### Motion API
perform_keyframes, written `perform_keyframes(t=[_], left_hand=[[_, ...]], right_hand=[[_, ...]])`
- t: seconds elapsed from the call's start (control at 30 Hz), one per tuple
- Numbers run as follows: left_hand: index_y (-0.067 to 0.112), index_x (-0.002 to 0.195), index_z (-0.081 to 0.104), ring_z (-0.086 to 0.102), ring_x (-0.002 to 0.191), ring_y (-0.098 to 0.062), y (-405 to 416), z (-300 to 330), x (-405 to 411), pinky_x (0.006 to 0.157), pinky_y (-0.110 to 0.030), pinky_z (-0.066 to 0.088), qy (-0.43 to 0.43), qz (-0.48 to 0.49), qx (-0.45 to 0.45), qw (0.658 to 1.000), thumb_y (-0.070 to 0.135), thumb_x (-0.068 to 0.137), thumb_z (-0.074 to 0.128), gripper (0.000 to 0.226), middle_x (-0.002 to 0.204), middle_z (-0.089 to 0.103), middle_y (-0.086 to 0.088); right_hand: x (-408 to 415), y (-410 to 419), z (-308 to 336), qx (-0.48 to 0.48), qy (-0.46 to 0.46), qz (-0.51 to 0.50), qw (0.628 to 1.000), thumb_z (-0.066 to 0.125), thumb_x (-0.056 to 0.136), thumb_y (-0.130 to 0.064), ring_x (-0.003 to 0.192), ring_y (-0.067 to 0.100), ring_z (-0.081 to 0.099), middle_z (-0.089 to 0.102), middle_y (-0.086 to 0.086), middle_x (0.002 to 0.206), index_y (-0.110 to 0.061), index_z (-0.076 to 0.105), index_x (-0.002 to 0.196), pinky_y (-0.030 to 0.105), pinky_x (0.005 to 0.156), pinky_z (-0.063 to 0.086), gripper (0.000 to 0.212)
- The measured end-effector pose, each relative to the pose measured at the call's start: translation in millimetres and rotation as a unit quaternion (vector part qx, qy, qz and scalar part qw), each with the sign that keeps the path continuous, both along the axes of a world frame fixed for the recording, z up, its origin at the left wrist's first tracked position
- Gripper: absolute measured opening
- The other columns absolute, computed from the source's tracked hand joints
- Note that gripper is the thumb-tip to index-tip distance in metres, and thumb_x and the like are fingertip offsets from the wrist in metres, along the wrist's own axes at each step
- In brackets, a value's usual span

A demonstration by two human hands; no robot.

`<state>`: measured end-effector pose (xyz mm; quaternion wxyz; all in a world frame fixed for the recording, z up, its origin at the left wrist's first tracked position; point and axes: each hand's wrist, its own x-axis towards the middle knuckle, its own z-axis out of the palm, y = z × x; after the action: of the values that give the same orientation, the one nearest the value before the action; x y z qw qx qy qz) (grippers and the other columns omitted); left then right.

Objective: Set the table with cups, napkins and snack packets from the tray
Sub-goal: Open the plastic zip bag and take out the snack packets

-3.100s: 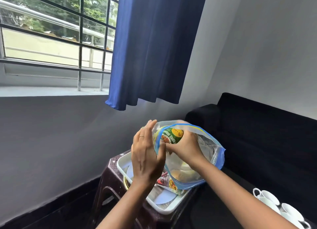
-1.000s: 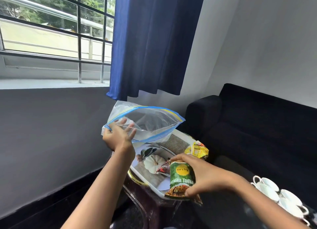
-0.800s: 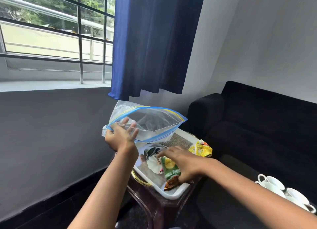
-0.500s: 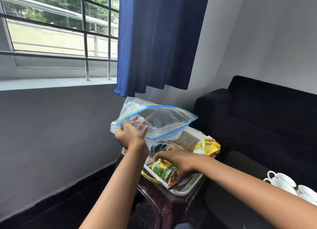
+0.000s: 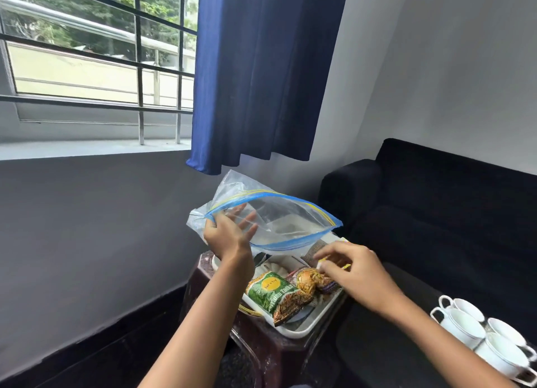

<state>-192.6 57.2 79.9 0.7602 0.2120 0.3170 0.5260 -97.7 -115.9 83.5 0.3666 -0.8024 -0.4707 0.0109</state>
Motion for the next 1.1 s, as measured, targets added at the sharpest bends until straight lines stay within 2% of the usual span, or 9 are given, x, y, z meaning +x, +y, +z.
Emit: perform_keyframes(t=[0.13,0.3,0.43,0.57,0.67,0.77,0.87,1.0,1.1], left_hand=[[0.006,0.099,0.054,0.070,0.054,-0.013,-17,5,4,0.048,-0.021,0.052,0.010,-0.085,0.067,0.994,0.015,0.099,0.027,0.029,0.098,0.071,-0.011],[0.021,0.087,0.061,0.066,0.047,-0.011,-36,11,5,0.055,-0.022,0.054,-0.036,-0.197,0.103,0.974,0.028,0.100,0.025,0.038,0.075,0.072,0.003],[0.018,0.086,0.064,0.063,0.061,-0.020,-61,7,7,0.067,-0.031,0.051,-0.055,-0.292,0.089,0.951,0.038,0.097,0.026,0.044,0.071,0.072,-0.001],[0.013,0.083,0.070,0.069,0.063,-0.024,-88,0,6,0.061,-0.032,0.054,-0.032,-0.369,0.092,0.924,0.043,0.094,0.026,0.055,0.072,0.074,-0.006],[0.013,0.077,0.077,0.069,0.062,-0.027,-100,-1,1,0.058,-0.033,0.054,-0.021,-0.430,0.097,0.897,0.047,0.089,0.029,0.060,0.076,0.074,-0.010],[0.014,0.077,0.080,0.072,0.068,-0.027,-107,-2,-4,0.064,-0.036,0.058,-0.044,-0.502,0.120,0.855,0.046,0.088,0.026,0.064,0.083,0.075,-0.011],[0.012,0.086,0.079,0.071,0.070,-0.025,-108,-4,-12,0.070,-0.041,0.057,-0.064,-0.556,0.142,0.817,0.039,0.088,0.026,0.059,0.088,0.075,-0.011],[0.011,0.079,0.066,0.071,0.072,-0.024,-94,-5,-27,0.080,-0.047,0.055,-0.083,-0.607,0.179,0.770,0.028,0.065,0.059,0.023,0.076,0.069,-0.006],[0.011,0.099,0.063,0.066,0.094,-0.031,-77,-3,-31,0.098,-0.059,0.043,-0.116,-0.665,0.164,0.720,0.030,0.053,0.074,0.051,0.104,0.062,-0.013]], right_hand=[[8,-39,4,0.155,0.168,-0.105,0.968,0.053,0.081,0.008,0.054,0.007,0.064,0.070,0.001,0.060,-0.011,0.070,0.072,0.015,0.051,0.048,0.027],[10,-84,4,0.175,0.305,-0.205,0.913,0.052,0.090,-0.012,0.062,0.017,0.066,0.071,0.006,0.068,-0.004,0.068,0.092,0.027,0.056,0.050,0.018],[-3,-106,1,0.095,0.501,-0.166,0.844,0.046,0.088,-0.058,0.093,0.030,0.070,0.073,0.013,0.102,-0.014,0.061,0.111,0.045,0.077,0.056,0.052],[-12,-120,3,0.149,0.627,-0.078,0.761,0.048,0.080,-0.067,0.116,0.039,0.059,0.064,0.022,0.121,-0.004,0.055,0.126,0.050,0.097,0.047,0.078],[-24,-130,10,0.189,0.627,-0.095,0.750,0.053,0.077,-0.065,0.118,0.037,0.057,0.059,0.022,0.128,0.000,0.056,0.127,0.047,0.098,0.046,0.081],[-34,-141,15,0.232,0.616,-0.146,0.739,0.067,0.070,-0.050,0.099,0.031,0.063,0.062,0.018,0.122,-0.001,0.056,0.126,0.040,0.078,0.055,0.075],[-45,-155,23,0.289,0.592,-0.166,0.733,0.069,0.078,-0.029,0.101,0.029,0.061,0.063,0.016,0.123,-0.002,0.057,0.126,0.042,0.094,0.048,0.057],[-53,-175,37,0.373,0.501,-0.220,0.749,0.073,0.069,0.001,0.063,0.020,0.071,0.075,0.010,0.076,0.008,0.064,0.109,0.033,0.070,0.058,0.041],[-54,-188,50,0.397,0.456,-0.228,0.763,0.069,0.074,0.009,0.061,0.018,0.072,0.075,0.010,0.076,0.006,0.063,0.107,0.032,0.065,0.057,0.033]])
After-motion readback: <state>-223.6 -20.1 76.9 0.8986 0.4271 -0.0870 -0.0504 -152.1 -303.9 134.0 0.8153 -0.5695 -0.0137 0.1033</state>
